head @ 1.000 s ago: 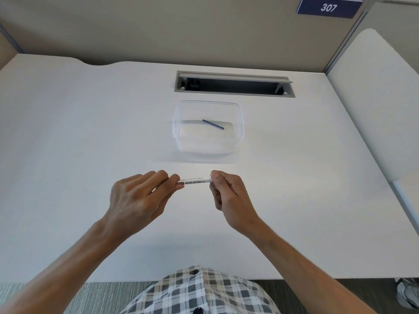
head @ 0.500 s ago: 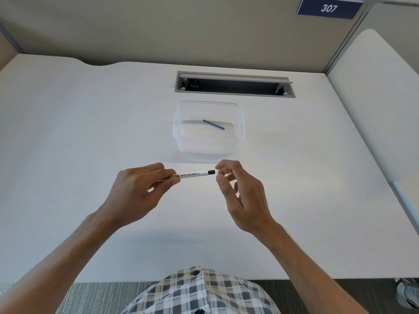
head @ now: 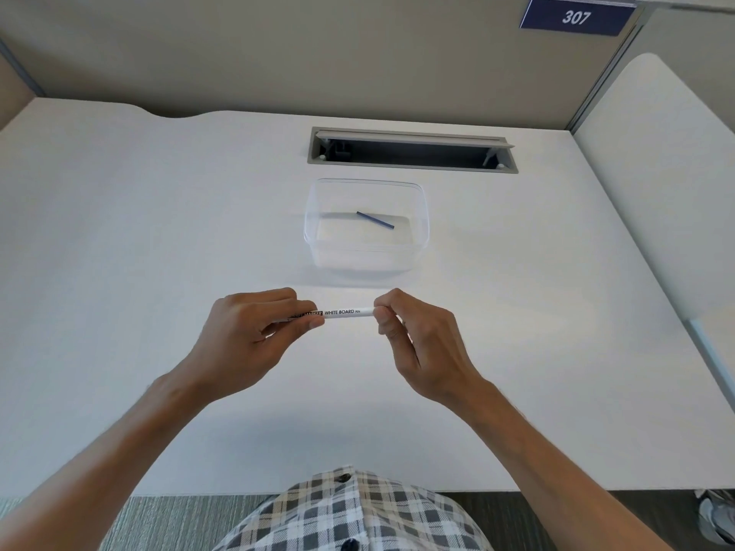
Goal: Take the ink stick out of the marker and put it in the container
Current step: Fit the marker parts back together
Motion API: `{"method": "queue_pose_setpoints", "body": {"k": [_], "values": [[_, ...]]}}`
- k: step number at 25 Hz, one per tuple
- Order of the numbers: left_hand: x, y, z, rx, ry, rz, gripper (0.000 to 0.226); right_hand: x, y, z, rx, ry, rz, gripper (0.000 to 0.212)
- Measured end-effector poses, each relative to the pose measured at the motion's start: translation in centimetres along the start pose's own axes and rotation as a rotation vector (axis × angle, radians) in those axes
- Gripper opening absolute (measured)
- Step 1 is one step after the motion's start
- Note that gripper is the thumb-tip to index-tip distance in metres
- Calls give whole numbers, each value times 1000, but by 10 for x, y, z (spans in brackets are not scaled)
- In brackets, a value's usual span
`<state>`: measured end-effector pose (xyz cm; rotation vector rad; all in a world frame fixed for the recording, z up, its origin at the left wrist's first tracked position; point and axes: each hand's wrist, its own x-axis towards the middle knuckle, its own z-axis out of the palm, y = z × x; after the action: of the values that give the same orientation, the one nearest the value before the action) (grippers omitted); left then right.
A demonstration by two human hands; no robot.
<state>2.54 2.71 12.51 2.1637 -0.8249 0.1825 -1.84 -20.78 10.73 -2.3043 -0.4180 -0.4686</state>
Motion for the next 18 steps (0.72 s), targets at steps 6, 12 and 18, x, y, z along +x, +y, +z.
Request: {"method": "queue_pose_setpoints", "body": {"k": [6, 12, 18], "values": [[0, 6, -2, 276, 105, 185, 16, 0, -11, 4, 297, -29, 250, 44], [2, 3, -7, 314, 25, 161, 21, -2, -14, 7, 418, -88, 390, 37], [6, 1, -9, 55, -72, 2, 28, -3, -7, -3, -8, 7, 45, 14]]}}
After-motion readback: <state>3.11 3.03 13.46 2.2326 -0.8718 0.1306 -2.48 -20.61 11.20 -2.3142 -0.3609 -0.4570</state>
